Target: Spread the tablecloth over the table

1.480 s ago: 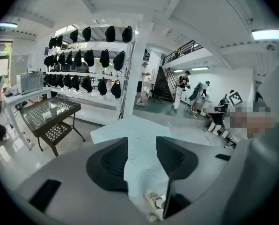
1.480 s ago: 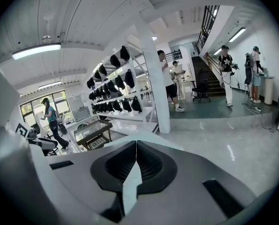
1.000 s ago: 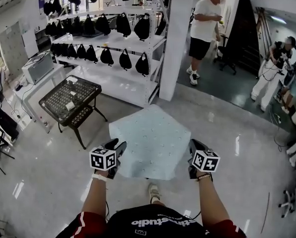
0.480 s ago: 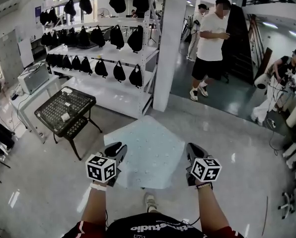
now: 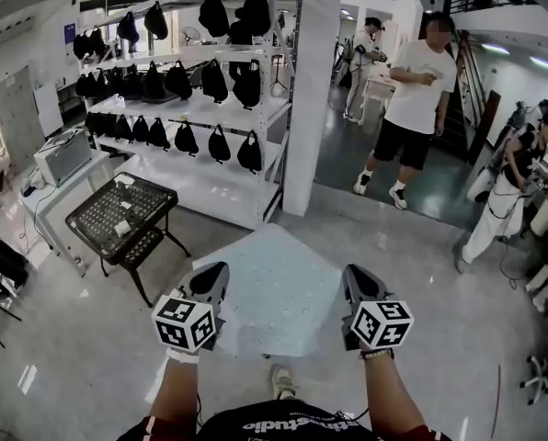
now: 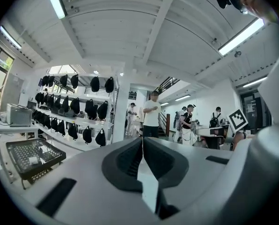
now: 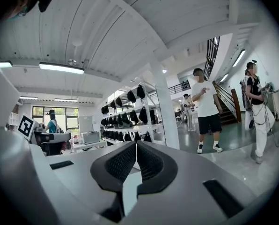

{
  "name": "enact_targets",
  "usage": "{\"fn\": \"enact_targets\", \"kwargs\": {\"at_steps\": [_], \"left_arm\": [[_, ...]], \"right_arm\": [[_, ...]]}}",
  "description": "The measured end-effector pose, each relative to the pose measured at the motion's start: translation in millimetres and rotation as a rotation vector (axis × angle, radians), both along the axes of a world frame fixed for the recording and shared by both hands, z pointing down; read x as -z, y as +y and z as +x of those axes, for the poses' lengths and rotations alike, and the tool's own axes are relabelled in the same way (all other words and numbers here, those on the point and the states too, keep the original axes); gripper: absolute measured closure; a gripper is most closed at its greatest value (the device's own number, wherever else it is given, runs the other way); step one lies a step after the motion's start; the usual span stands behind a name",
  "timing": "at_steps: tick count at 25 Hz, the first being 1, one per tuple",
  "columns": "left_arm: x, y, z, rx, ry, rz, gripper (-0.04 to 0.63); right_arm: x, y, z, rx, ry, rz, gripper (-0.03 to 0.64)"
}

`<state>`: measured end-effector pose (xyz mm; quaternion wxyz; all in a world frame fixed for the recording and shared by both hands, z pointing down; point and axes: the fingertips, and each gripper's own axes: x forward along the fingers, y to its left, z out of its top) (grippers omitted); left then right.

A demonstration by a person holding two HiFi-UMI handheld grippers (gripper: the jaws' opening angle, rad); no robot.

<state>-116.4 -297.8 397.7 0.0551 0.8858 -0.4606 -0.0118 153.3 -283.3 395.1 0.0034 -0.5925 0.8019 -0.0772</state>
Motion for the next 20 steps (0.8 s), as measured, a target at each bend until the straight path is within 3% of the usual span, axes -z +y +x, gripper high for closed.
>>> {"fn": "enact_targets", "kwargs": {"at_steps": [8,16,20], "left_arm": [[17,2,-6,0.063,0.010,0.022,0.578],[13,7,-13,0.058,0.026,0.028,0.578],[11,6,-14,0.064,-0.005,0.036,0.578]], "right_arm": [[16,12,2,-0.022,0.019,0.047,0.589],[7,15,-10,-0.021,0.054,0.039,0.591],[5,12,-10,-0.025,0.057,0.033,0.591]]}}
